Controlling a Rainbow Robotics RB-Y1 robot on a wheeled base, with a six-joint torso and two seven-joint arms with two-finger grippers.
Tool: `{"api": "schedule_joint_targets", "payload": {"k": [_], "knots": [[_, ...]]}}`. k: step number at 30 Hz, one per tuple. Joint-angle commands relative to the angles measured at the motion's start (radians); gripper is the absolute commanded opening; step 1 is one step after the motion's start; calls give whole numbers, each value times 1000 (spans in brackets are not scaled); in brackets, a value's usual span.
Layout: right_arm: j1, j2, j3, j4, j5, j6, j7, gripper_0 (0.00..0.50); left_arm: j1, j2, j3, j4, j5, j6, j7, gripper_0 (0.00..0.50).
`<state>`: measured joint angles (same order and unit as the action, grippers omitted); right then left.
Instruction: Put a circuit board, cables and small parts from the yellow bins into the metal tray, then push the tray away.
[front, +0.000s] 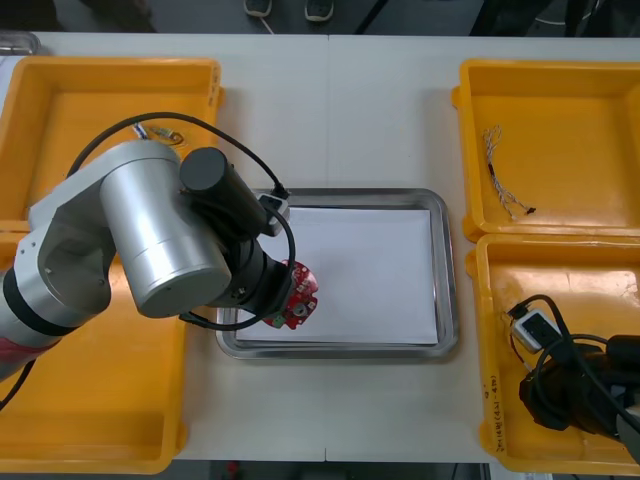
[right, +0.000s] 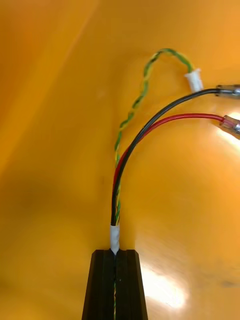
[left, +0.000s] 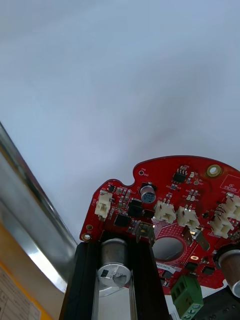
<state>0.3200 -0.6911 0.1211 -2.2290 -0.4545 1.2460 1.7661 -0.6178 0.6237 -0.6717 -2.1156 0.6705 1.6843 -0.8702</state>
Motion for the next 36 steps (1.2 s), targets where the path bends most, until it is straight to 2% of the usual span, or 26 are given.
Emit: {"api": "schedule_joint_targets", "payload": {"k": [1, 11, 15, 21, 29, 36], "knots": [[-26, -24, -106, -109, -59, 107, -8, 0, -37, -19, -54, 23, -34, -37, 74, 3], [-82, -24, -285, -282, -207, 380, -8, 0, -36, -18, -85, 66, -52, -71, 79, 2], [-145, -33, -388, -340, -323, 524, -10, 0, -37, -15, -101, 92, -62, -95, 82, 2], [-256, -65, -426, -343, -452, 674, 4, 0, -36, -9, -123, 111, -72, -121, 89, 2], [-404, -104, -459, -343, -589, 674, 4, 0, -36, -4, -147, 143, -91, -161, 94, 1], [-449, -140, -465, -331, -635, 674, 3, 0, -36, -2, -147, 143, -88, -166, 94, 3]]}}
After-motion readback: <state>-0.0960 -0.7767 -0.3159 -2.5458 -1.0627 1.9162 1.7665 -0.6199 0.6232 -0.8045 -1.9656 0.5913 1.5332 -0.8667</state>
